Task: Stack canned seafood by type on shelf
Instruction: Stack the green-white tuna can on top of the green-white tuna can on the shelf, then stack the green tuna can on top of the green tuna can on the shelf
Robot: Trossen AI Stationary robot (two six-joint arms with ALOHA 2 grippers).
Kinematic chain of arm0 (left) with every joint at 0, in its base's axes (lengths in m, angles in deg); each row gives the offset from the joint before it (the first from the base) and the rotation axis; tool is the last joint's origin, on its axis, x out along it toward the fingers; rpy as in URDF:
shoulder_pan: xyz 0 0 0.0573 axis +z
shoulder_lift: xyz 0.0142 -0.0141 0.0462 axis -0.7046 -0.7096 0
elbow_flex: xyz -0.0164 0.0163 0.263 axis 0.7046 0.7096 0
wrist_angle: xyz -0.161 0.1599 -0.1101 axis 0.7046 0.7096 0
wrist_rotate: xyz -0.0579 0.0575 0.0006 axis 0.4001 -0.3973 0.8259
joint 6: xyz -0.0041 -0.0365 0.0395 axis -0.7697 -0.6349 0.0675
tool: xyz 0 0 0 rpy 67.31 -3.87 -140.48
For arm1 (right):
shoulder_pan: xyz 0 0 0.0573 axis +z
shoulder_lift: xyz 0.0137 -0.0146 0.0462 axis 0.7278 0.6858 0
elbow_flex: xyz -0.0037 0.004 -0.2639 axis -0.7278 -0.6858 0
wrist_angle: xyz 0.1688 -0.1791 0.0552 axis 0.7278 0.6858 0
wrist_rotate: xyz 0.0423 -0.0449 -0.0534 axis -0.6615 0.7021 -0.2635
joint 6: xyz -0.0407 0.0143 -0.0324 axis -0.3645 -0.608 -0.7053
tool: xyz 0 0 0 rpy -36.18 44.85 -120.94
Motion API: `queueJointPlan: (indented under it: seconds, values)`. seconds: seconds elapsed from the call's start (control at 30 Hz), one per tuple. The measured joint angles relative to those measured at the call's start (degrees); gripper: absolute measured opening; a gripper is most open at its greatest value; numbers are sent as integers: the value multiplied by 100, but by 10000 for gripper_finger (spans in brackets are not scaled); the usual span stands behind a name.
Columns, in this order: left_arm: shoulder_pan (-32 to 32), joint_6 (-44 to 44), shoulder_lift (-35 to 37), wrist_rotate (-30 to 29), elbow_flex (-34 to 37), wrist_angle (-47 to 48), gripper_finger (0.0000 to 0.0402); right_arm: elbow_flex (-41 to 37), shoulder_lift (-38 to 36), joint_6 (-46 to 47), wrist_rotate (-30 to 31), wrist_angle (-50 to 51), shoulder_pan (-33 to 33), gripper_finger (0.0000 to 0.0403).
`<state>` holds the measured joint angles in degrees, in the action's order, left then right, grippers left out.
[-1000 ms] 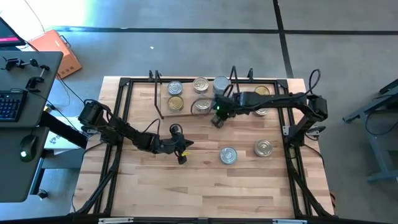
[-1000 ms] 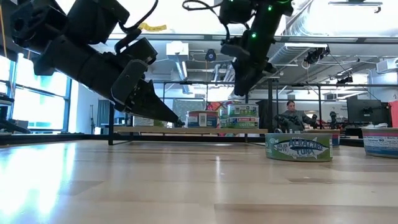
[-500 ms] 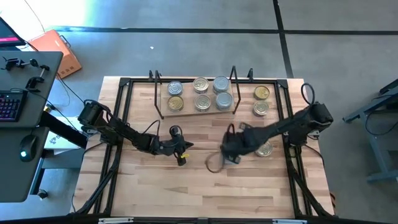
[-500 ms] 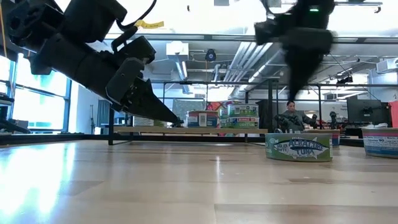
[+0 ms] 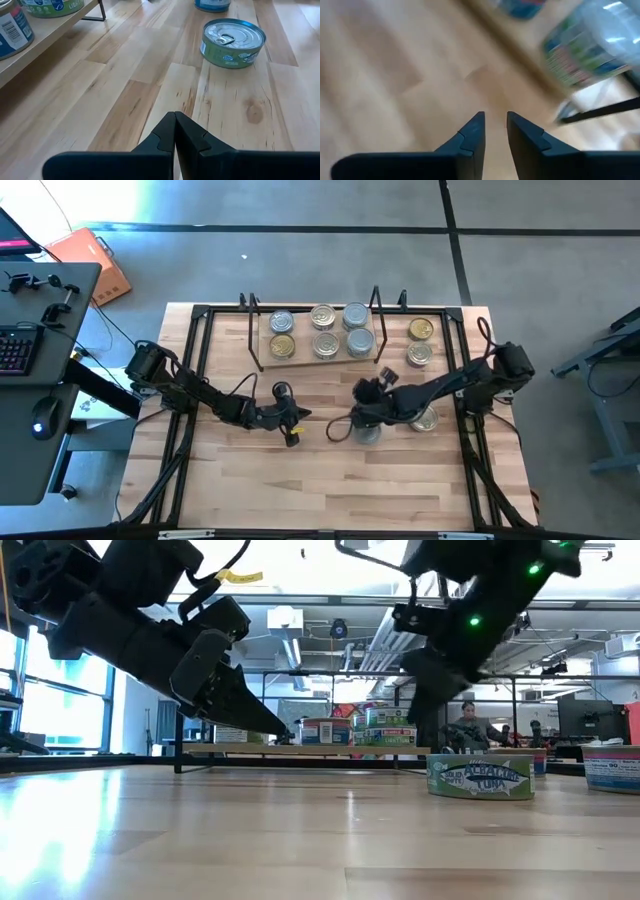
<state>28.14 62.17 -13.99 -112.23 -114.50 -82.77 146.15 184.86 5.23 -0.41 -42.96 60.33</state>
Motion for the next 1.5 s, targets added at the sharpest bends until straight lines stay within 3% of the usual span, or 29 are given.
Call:
queueJointPlan:
  seconds: [0.1,0.23,0.43,0.83,1.17,1.33,1.5]
  values:
    - [2,-88,0,0,0,-2,0,-10,16,241,483,-89,-228,55]
    - [4,-165,0,0,0,-4,0,-10,181,618,695,-97,-652,30]
    - [2,-288,0,0,0,0,0,-14,545,520,693,-447,-1253,2]
    - [-193,-301,230,44,0,98,0,-14,645,-26,375,-1240,-1703,4]
    - [-387,-254,860,25,0,752,0,60,629,-373,326,-1383,-1730,4]
    - [-573,-346,1297,1,-2,1419,0,299,298,-498,166,-583,-1319,4]
    - [-1065,-546,1859,7,0,1978,0,309,-341,-121,79,729,-437,4]
